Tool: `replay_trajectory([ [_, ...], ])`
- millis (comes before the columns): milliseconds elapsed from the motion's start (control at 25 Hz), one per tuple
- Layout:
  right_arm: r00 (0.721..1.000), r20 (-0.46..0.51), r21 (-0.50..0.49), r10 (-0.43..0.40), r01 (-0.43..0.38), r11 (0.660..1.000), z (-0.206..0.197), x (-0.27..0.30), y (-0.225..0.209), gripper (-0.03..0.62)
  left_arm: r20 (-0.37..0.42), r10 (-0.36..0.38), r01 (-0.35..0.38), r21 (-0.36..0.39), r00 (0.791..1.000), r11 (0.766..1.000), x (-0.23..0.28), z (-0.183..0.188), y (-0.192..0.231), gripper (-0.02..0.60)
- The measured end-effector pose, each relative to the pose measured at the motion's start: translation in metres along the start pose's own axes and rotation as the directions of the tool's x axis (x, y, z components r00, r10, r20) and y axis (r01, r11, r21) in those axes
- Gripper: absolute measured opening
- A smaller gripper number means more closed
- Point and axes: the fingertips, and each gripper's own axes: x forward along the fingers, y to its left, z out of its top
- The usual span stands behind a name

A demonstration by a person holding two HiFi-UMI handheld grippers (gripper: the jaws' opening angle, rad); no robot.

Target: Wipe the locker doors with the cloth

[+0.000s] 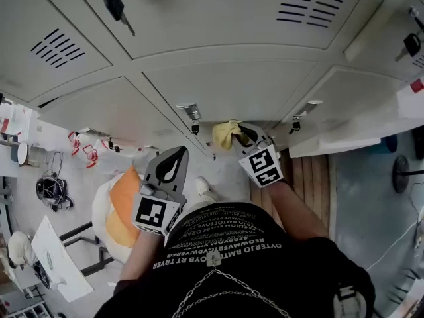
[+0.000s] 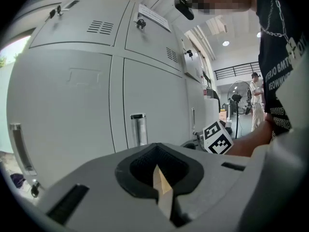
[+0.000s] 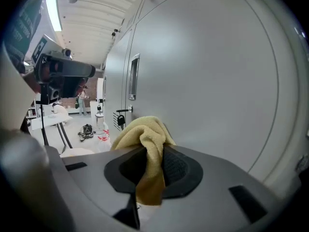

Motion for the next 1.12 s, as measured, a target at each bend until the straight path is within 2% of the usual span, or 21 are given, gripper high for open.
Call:
replay_trajectory([
  [480, 0.992, -0.047, 0.008, -0.116, 0.117, 0.993, -0.036, -0.051, -0.067, 0.069, 0.014, 0.055, -0.055, -0.019, 0.998, 0.998, -0.018, 0.003, -0.041, 0.003],
  [640, 0.987, -0.066, 0.001, -0.145, 0.145, 0.989, -0.043, -0.063, -0.075, 0.069, 0.003, 0.074, -0.074, -0.012, 0.997, 0.997, -0.030, 0.004, -0.053, 0.003],
  [920, 0.990, 0.039, -0.014, -0.135, 0.136, 0.991, -0.004, -0.106, -0.066, 0.069, 0.076, 0.104, -0.104, -0.013, 0.992, 0.995, -0.043, 0.024, -0.064, 0.003],
  [1120, 0.986, 0.131, -0.051, -0.104, 0.112, 0.992, 0.034, -0.149, -0.041, 0.067, 0.083, 0.131, -0.132, 0.005, 0.988, 0.991, -0.063, 0.027, -0.073, 0.003],
])
